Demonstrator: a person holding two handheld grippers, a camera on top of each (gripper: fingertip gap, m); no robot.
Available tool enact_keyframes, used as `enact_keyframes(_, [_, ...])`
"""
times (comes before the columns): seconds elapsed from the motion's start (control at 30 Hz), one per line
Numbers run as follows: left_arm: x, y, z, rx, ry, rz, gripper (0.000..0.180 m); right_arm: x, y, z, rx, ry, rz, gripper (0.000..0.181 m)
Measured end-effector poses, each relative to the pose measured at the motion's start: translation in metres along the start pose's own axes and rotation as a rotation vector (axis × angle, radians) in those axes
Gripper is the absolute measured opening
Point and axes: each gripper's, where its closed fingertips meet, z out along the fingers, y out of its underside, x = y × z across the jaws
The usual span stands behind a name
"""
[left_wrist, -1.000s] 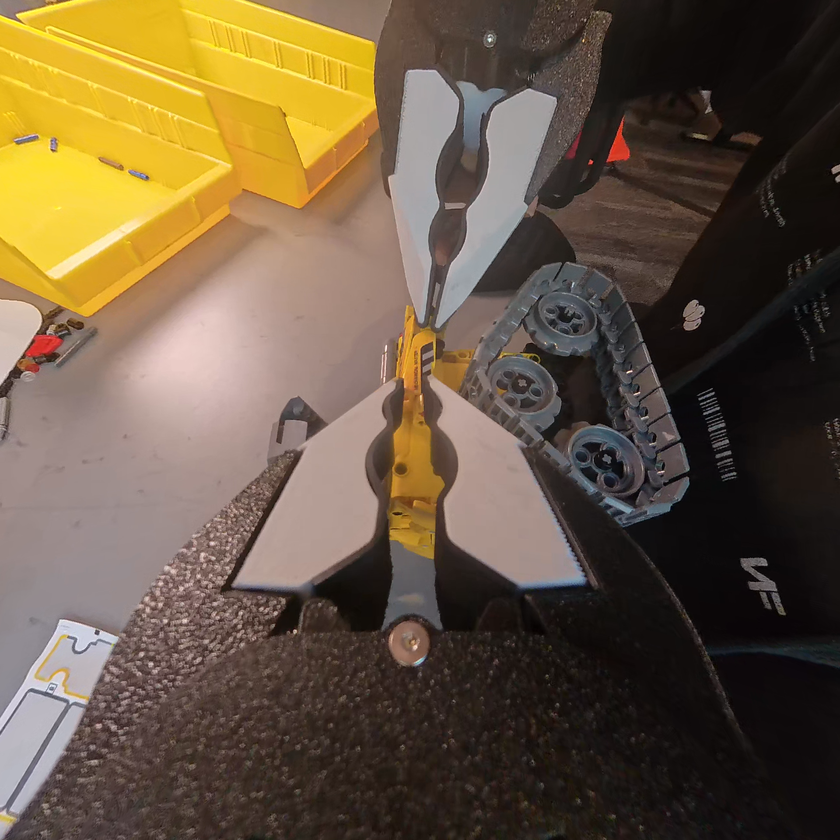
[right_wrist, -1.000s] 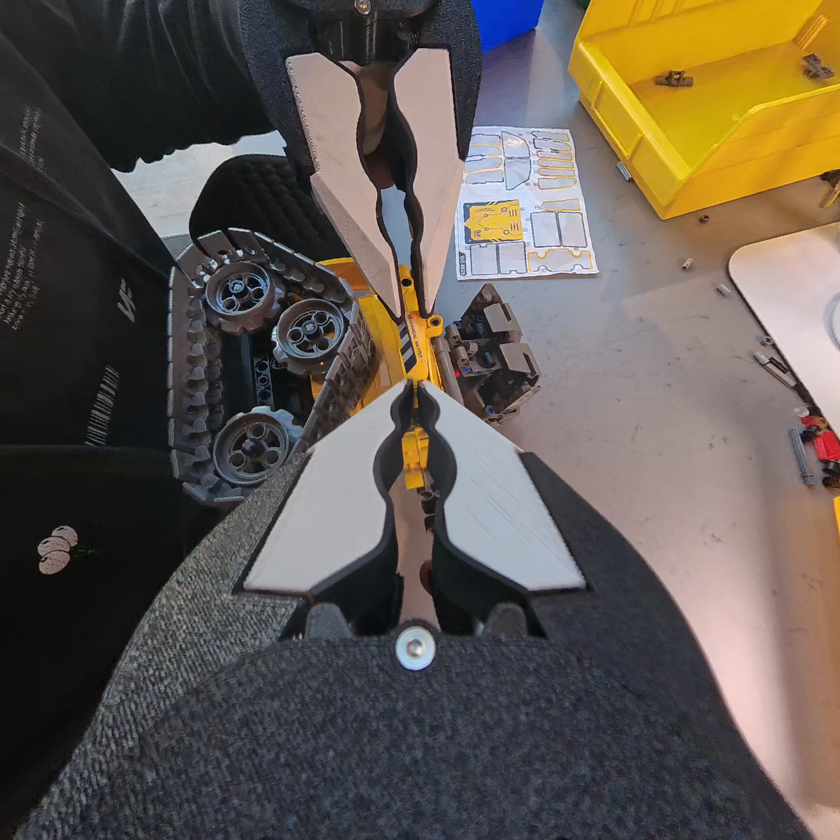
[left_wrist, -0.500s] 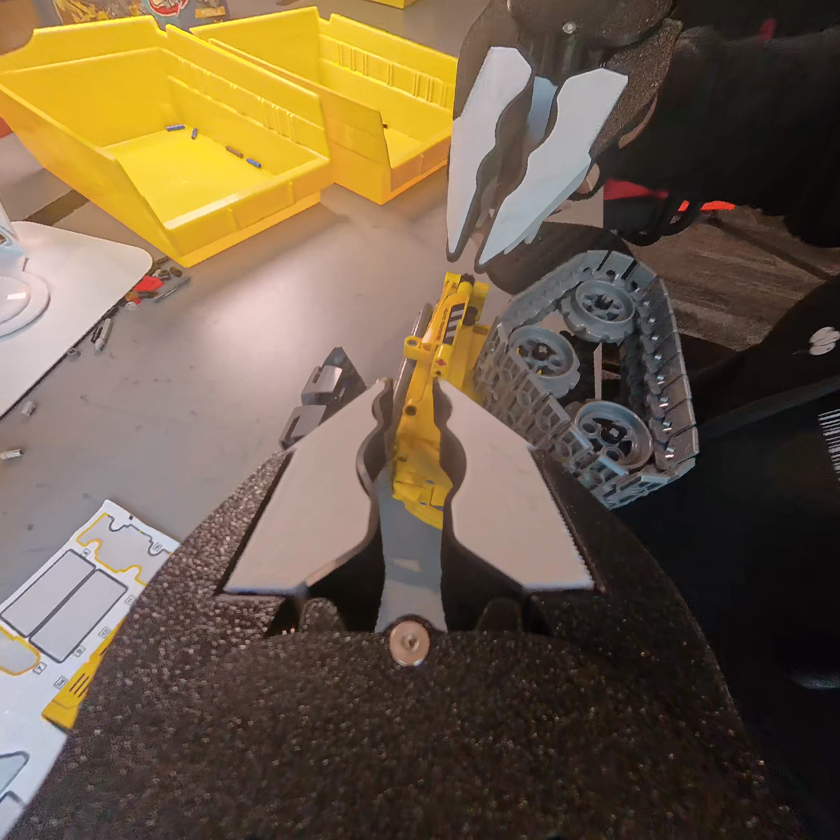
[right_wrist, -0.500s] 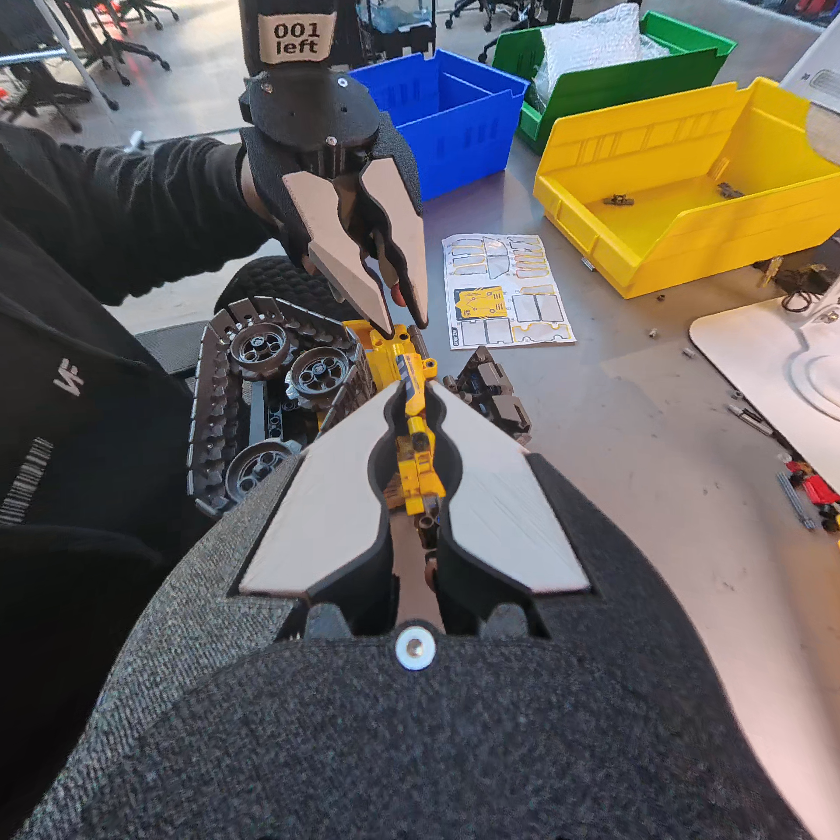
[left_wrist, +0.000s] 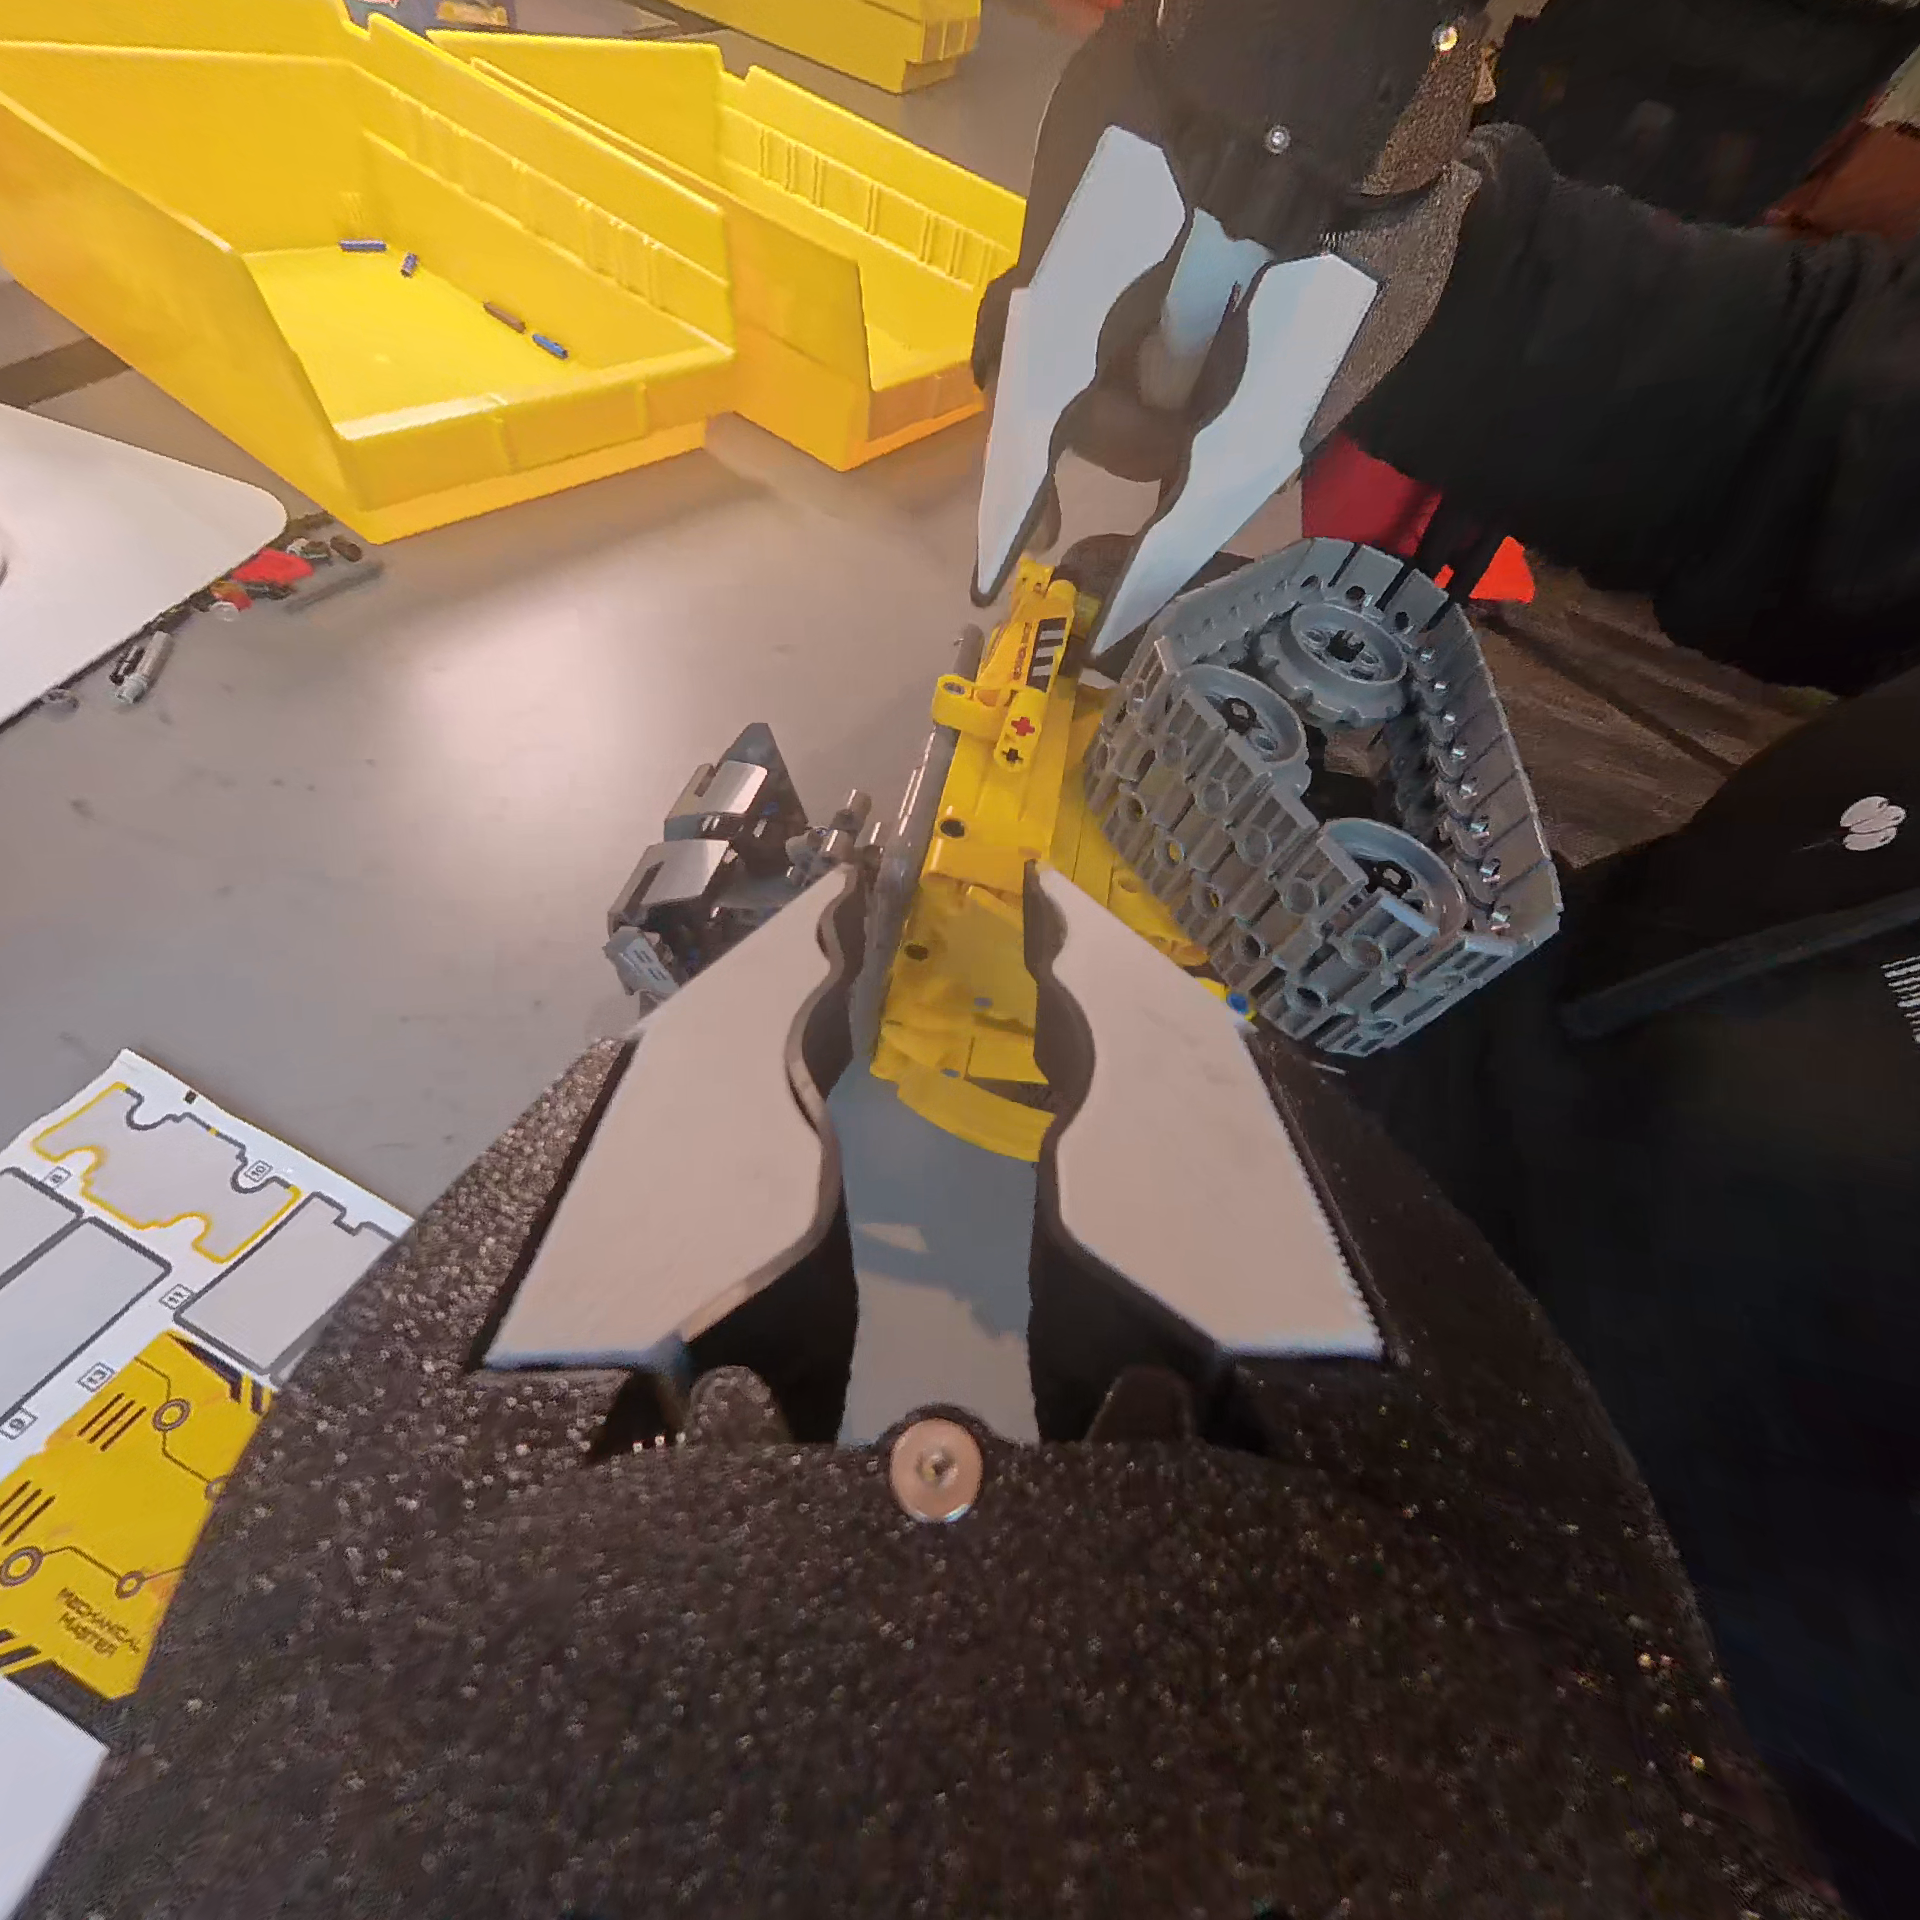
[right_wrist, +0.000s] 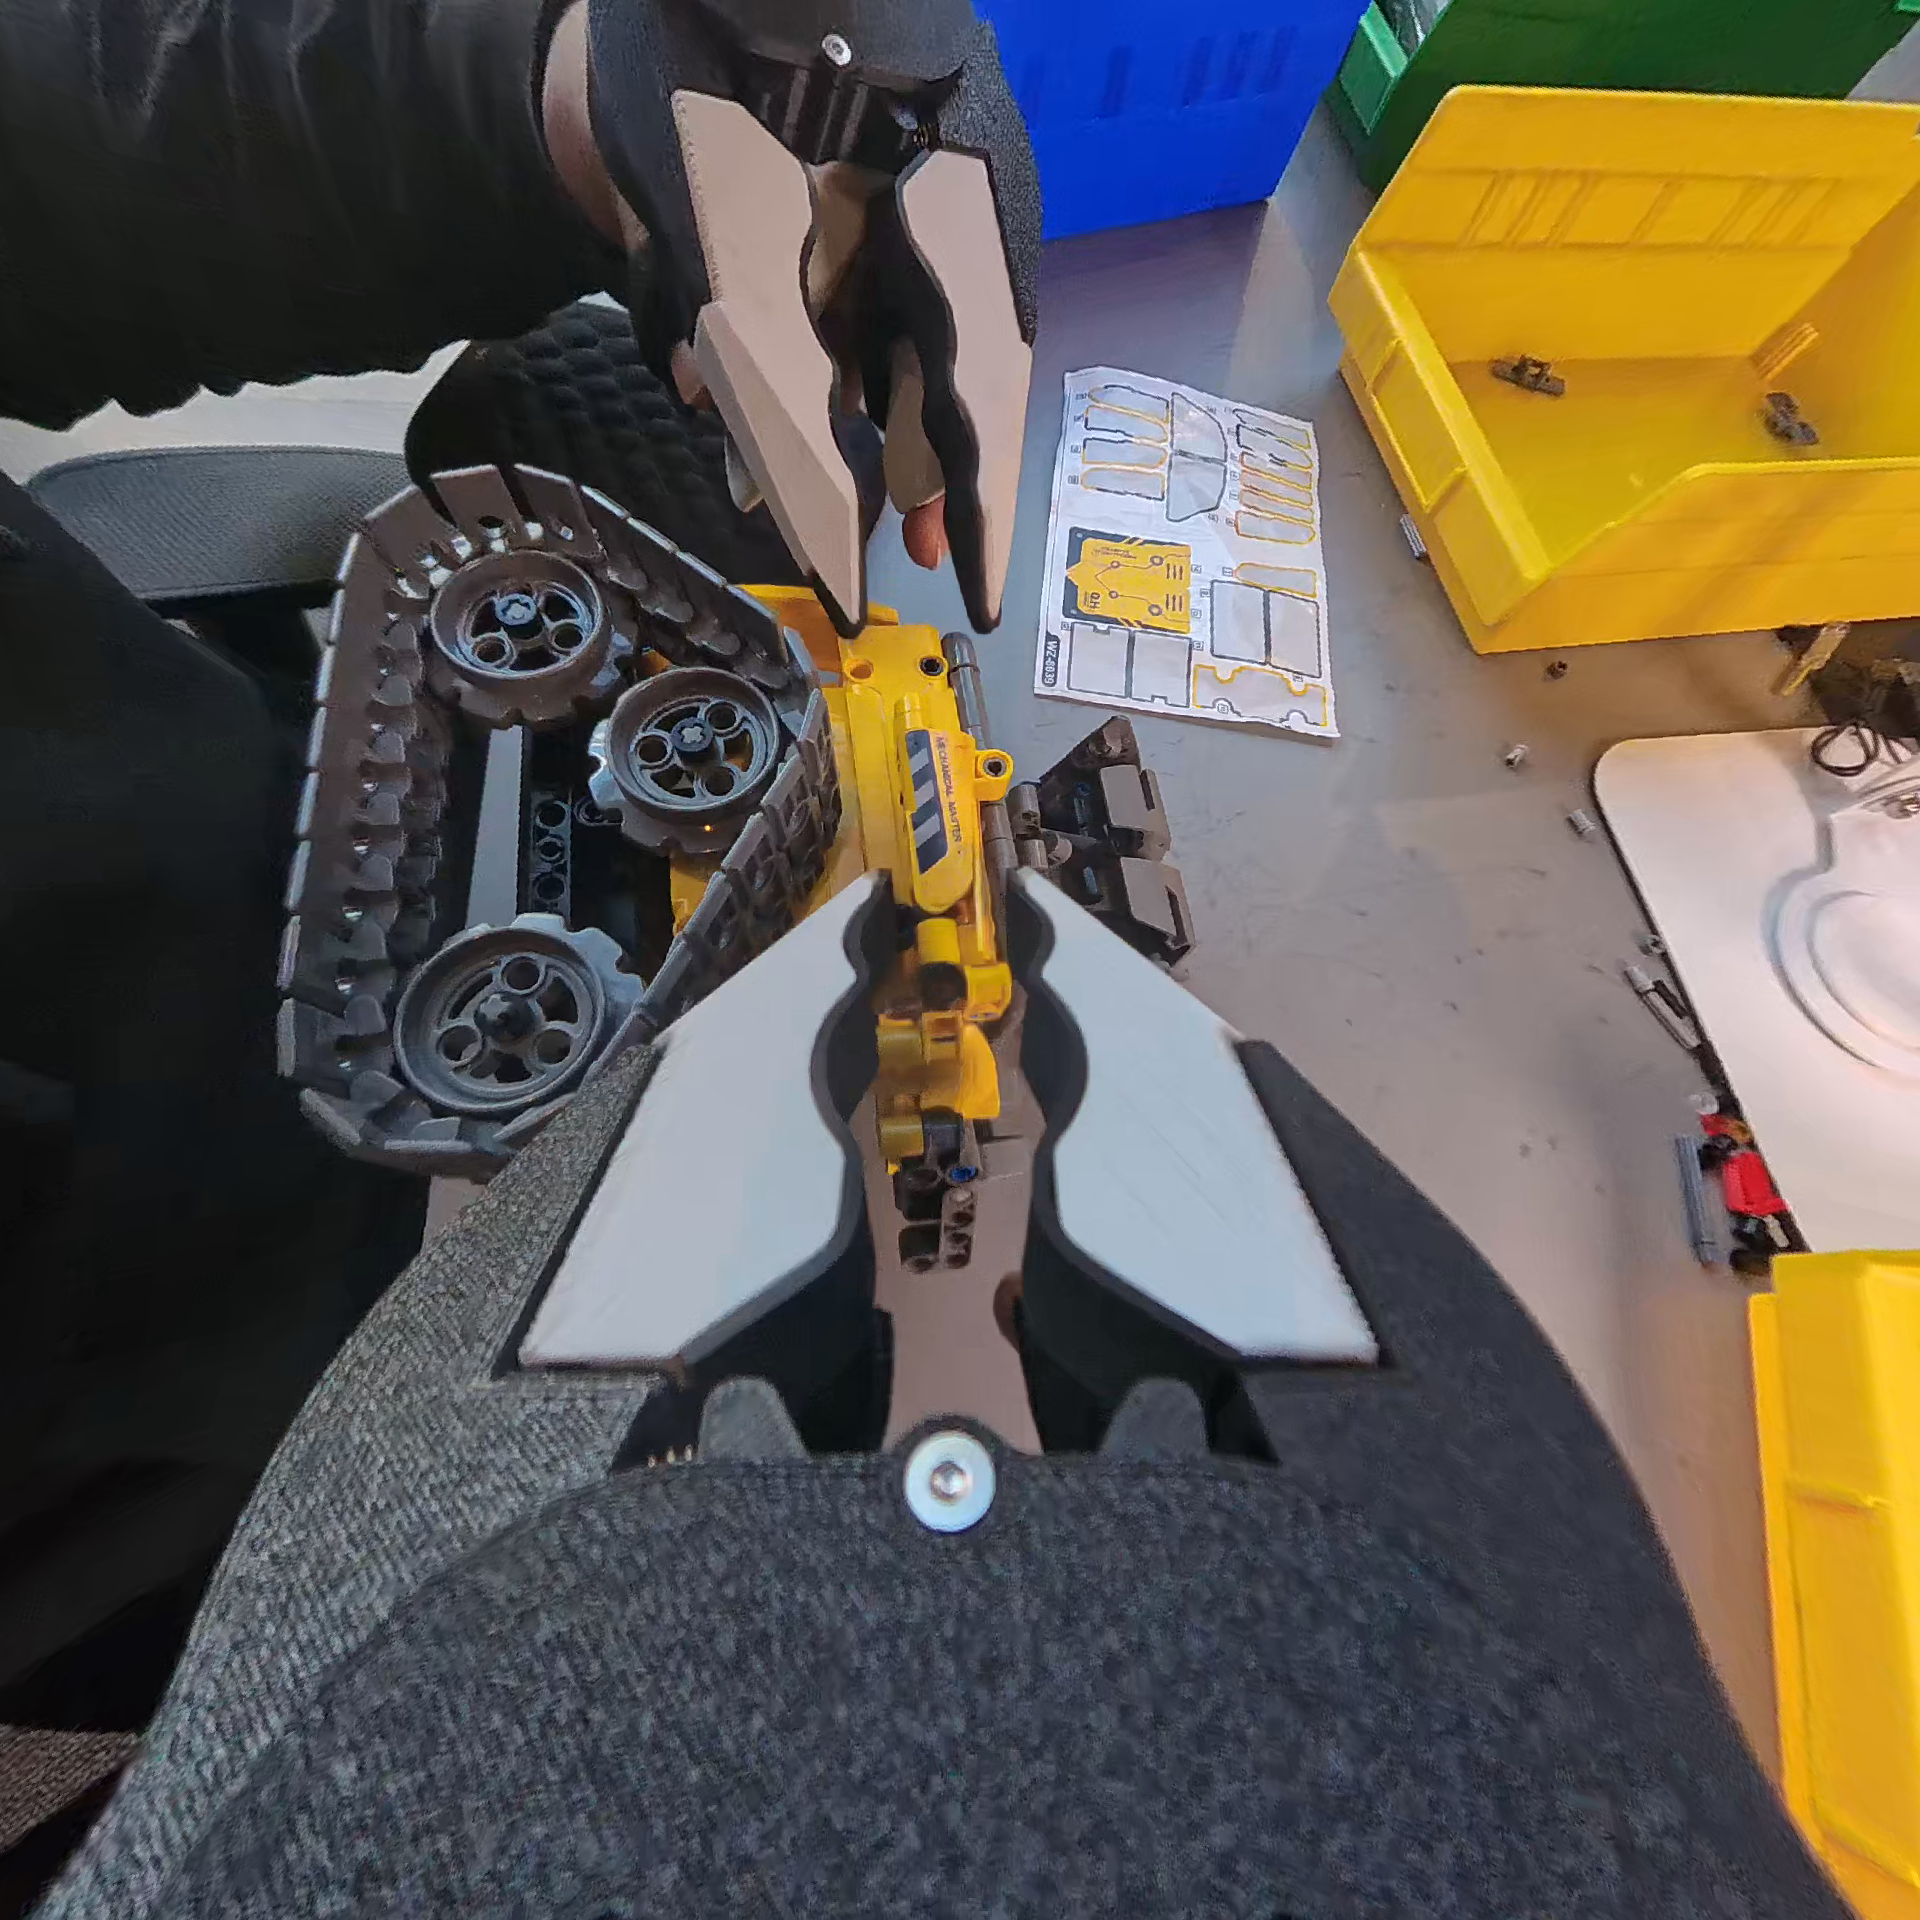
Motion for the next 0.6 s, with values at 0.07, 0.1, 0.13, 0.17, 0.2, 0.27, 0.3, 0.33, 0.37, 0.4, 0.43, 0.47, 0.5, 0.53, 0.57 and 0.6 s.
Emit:
enact_keyframes(0.07, [0.002, 0.005, -0.008, 0.028, 0.047, -0.035, 0.036, 0.002, 0.003, -0.008, -0.012, 0.011, -0.008, 0.031])
enact_keyframes(0.1, [0.005, 0.009, -0.012, 0.036, 0.087, -0.061, 0.042, 0.002, 0.007, -0.011, -0.022, 0.011, -0.007, 0.035])
enact_keyframes(0.13, [0.009, 0.014, -0.014, 0.034, 0.127, -0.087, 0.049, 0.002, 0.012, -0.013, -0.036, 0.002, -0.004, 0.038])
enact_keyframes(0.17, [0.011, 0.020, -0.015, 0.026, 0.159, -0.105, 0.056, 0.001, 0.018, -0.012, -0.052, -0.008, -0.005, 0.040])
enact_keyframes(0.2, [0.013, 0.025, -0.015, 0.018, 0.180, -0.113, 0.063, 0.000, 0.024, -0.010, -0.069, -0.022, -0.008, 0.041])
enact_keyframes(0.27, [0.016, 0.034, -0.008, -0.002, 0.197, -0.105, 0.065, -0.004, 0.033, -0.001, -0.084, -0.062, 0.004, 0.039])
enact_keyframes(0.3, [0.021, 0.036, -0.005, -0.008, 0.216, -0.089, 0.063, -0.005, 0.035, 0.003, -0.080, -0.082, 0.022, 0.037])
enact_keyframes(0.33, [0.026, 0.036, -0.004, -0.007, 0.241, -0.079, 0.062, -0.005, 0.033, 0.004, -0.062, -0.107, 0.036, 0.033])
enact_keyframes(0.37, [0.030, 0.035, -0.003, -0.006, 0.255, -0.059, 0.056, -0.004, 0.033, 0.005, -0.054, -0.121, 0.050, 0.031])
enact_keyframes(0.4, [0.034, 0.034, -0.003, 0.003, 0.271, -0.038, 0.050, -0.004, 0.034, 0.005, -0.048, -0.136, 0.055, 0.030])
enact_keyframes(0.43, [0.035, 0.033, -0.002, 0.004, 0.268, -0.016, 0.049, -0.002, 0.034, 0.005, -0.044, -0.136, 0.054, 0.027])
enact_keyframes(0.47, [0.035, 0.033, -0.001, 0.001, 0.264, -0.004, 0.049, 0.000, 0.034, 0.005, -0.039, -0.135, 0.042, 0.027])
enact_keyframes(0.5, [0.035, 0.032, -0.001, -0.003, 0.263, -0.005, 0.049, 0.001, 0.034, 0.005, -0.039, -0.129, 0.022, 0.027])
enact_keyframes(0.53, [0.033, 0.032, -0.001, -0.005, 0.259, -0.003, 0.048, 0.004, 0.034, 0.006, -0.044, -0.110, -0.005, 0.026])
enact_keyframes(0.57, [0.031, 0.031, 0.000, -0.008, 0.250, 0.006, 0.048, 0.007, 0.034, 0.006, -0.051, -0.088, -0.039, 0.027])
enact_keyframes(0.6, [0.029, 0.030, 0.000, -0.009, 0.239, 0.019, 0.048, 0.011, 0.033, 0.007, -0.059, -0.066, -0.071, 0.026])
